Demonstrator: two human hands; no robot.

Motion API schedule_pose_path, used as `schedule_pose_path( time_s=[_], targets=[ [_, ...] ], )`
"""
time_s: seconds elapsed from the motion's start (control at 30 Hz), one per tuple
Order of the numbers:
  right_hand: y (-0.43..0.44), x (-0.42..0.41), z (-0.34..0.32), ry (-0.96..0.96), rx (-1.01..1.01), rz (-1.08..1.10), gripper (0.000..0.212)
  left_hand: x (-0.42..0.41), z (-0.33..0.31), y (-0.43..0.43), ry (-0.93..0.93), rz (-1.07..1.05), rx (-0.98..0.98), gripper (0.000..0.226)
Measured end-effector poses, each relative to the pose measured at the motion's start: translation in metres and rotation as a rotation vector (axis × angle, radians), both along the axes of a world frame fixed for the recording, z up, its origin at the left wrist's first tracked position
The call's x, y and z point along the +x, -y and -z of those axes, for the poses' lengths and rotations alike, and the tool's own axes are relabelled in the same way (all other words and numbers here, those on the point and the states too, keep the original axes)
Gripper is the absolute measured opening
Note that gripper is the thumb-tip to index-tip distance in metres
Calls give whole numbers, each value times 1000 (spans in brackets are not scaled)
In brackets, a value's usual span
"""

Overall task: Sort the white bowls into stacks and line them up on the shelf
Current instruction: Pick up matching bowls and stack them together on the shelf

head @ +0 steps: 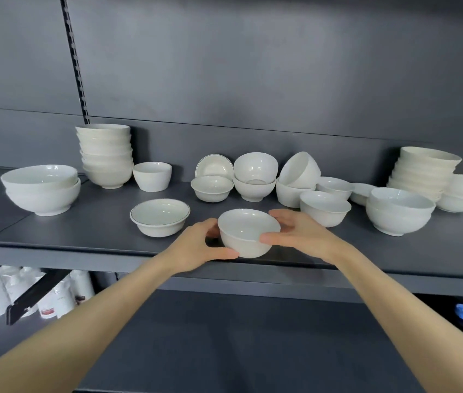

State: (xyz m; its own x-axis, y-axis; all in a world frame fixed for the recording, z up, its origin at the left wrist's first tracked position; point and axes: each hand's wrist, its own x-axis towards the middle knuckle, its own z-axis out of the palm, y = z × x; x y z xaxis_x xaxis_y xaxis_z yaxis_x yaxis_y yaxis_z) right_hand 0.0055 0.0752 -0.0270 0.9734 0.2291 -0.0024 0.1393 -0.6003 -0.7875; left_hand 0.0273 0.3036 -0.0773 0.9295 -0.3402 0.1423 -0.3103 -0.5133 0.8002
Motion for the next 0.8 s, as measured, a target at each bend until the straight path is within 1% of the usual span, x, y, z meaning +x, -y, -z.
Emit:
schedule_pose_path(
  time_s=[0.07, 0.13, 0.17, 0.23, 0.27, 0.3, 0.47, 0.57, 0.7, 0.8],
  targets=[
    [3, 2, 1, 14, 21, -22, 56, -2, 1, 1, -3, 5, -58, 71],
    [5, 6, 2, 24, 40, -39, 55, -4, 2, 3, 3, -8, -99, 74],
    [5, 8, 1, 27, 52, -52, 53, -4, 3, 3, 7, -18, -117, 70],
    [6, 12, -1, 36, 90, -87, 36, -3, 2, 4, 10, -45, -169, 57],
    [6, 14, -3, 46, 109, -110, 29, -3, 1, 4, 11, -62, -196, 53],
    [7, 17, -5, 60, 123, -133, 27, -3, -2, 5, 16, -76, -215, 52],
    [8, 25, -15, 74, 183, -227, 30, -6, -14, 6, 51, -126, -257, 52],
    [13, 28, -17, 77, 195, -242, 36, -7, -19, 12, 69, -132, -272, 46],
    [29, 31, -22, 99, 239, -199, 35, -4, -29, 30, 87, -105, -289, 45],
    [52, 33, -29, 139, 258, -113, 41, 3, -38, 53, 100, -85, -322, 48]
  ],
)
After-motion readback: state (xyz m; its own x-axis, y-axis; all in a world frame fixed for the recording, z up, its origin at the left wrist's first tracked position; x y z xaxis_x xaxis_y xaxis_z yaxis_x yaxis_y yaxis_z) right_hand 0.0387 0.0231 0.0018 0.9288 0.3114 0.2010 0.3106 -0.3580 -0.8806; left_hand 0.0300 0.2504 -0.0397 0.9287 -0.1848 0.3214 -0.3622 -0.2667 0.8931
